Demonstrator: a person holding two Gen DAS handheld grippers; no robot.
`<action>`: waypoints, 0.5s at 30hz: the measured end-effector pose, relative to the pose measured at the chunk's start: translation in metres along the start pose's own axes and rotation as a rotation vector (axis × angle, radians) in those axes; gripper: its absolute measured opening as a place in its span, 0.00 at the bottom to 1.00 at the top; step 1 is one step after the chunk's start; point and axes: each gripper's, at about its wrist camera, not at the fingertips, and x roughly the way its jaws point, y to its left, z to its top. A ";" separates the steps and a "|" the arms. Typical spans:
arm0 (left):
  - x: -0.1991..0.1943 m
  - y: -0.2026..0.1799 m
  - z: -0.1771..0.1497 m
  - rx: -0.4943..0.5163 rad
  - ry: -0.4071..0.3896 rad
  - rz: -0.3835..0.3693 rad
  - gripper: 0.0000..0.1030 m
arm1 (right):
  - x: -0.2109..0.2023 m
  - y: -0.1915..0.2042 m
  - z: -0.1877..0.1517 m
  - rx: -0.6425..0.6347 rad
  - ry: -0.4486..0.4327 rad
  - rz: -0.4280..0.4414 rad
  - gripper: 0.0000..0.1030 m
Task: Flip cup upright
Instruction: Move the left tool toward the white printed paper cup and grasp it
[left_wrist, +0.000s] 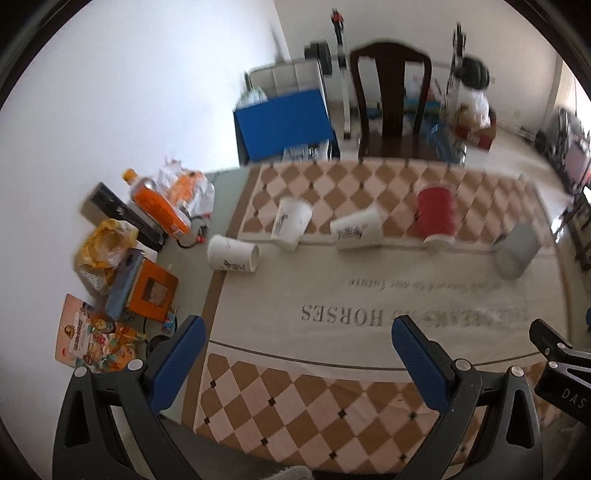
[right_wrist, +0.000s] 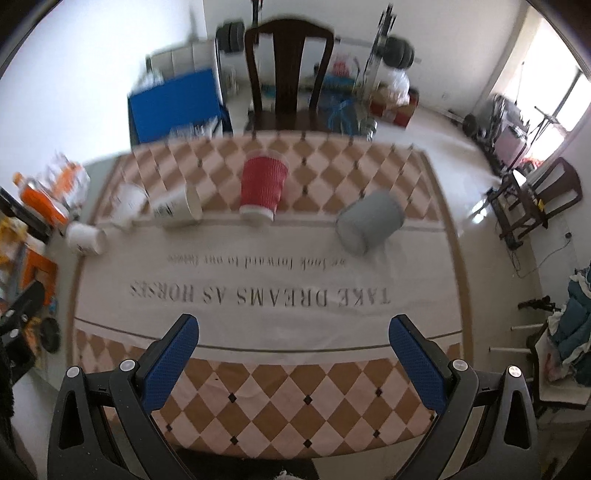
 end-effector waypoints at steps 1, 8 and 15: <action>0.016 -0.002 0.002 0.015 0.023 0.008 1.00 | 0.016 0.003 0.001 -0.002 0.022 0.005 1.00; 0.105 -0.019 0.025 0.134 0.130 0.007 1.00 | 0.114 0.032 0.021 -0.011 0.160 -0.024 1.00; 0.184 -0.041 0.058 0.321 0.181 -0.010 0.91 | 0.187 0.049 0.043 0.003 0.275 -0.049 1.00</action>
